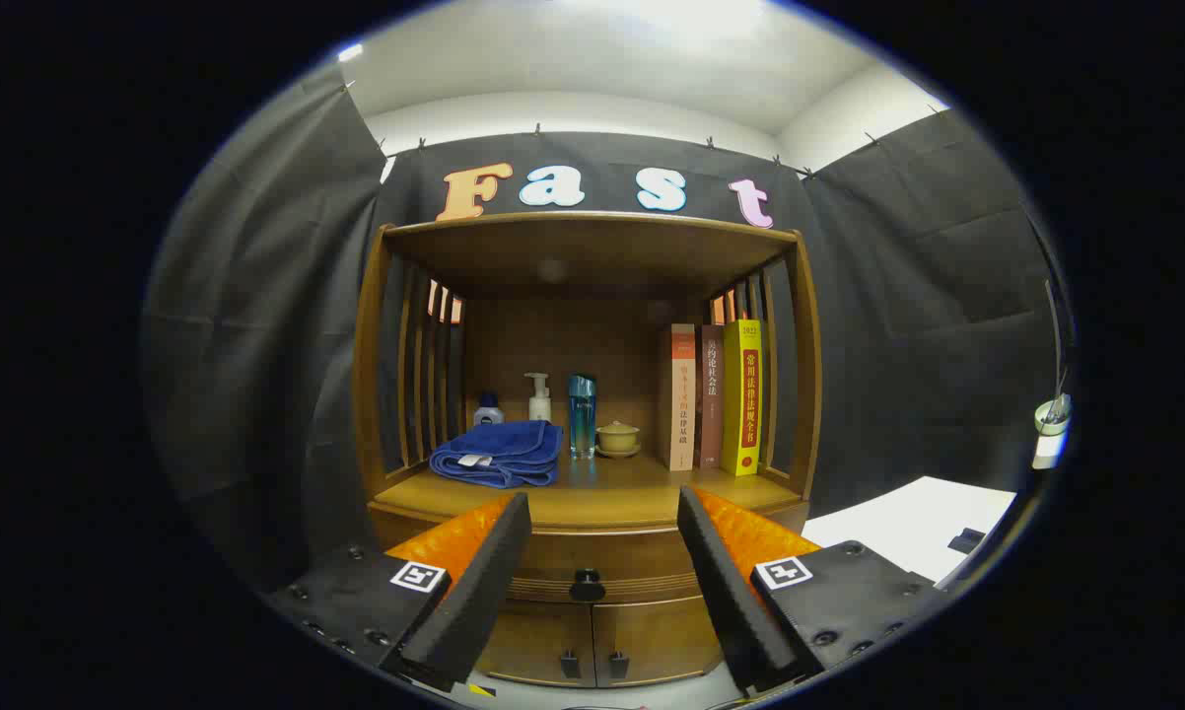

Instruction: Pull open the drawer, take out the items inside it, and place them on the countertop above the cabinet.

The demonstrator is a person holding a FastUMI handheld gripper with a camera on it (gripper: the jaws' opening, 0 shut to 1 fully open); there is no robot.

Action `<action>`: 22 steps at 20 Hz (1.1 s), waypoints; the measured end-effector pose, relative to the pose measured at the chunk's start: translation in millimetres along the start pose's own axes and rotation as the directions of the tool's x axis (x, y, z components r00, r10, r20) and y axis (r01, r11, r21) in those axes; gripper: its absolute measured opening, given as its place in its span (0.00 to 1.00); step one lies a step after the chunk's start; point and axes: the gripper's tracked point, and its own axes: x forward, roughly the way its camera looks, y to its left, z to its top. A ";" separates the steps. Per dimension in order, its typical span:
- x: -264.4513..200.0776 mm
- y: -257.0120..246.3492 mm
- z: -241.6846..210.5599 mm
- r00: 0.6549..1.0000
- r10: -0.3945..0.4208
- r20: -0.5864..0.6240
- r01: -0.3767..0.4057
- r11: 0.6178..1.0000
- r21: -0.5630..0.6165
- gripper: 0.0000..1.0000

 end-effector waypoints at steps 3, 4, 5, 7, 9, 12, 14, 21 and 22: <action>0.3 -1.4 -0.3 1.000 -0.002 -0.002 0.002 1.000 0.005 0.98; 0.1 -1.6 -1.1 1.000 -0.003 -0.002 0.003 1.000 0.005 0.98; 0.3 -1.7 -1.0 1.000 -0.004 -0.003 0.004 1.000 0.006 0.98; 0.8 -2.4 -1.5 1.000 -0.004 -0.005 0.004 1.000 0.007 0.98; 0.0 -2.4 -2.1 1.000 -0.004 -0.006 0.004 1.000 0.008 0.98; -1.1 -1.7 -1.1 1.000 -0.005 -0.004 0.005 1.000 0.008 0.98; 0.3 -2.0 -2.1 1.000 -0.005 -0.004 0.005 1.000 0.008 0.98; -0.3 -2.8 -4.4 1.000 -0.006 -0.009 0.006 1.000 0.005 0.98; -0.4 -2.7 -4.9 1.000 -0.006 -0.011 0.006 1.000 0.006 0.98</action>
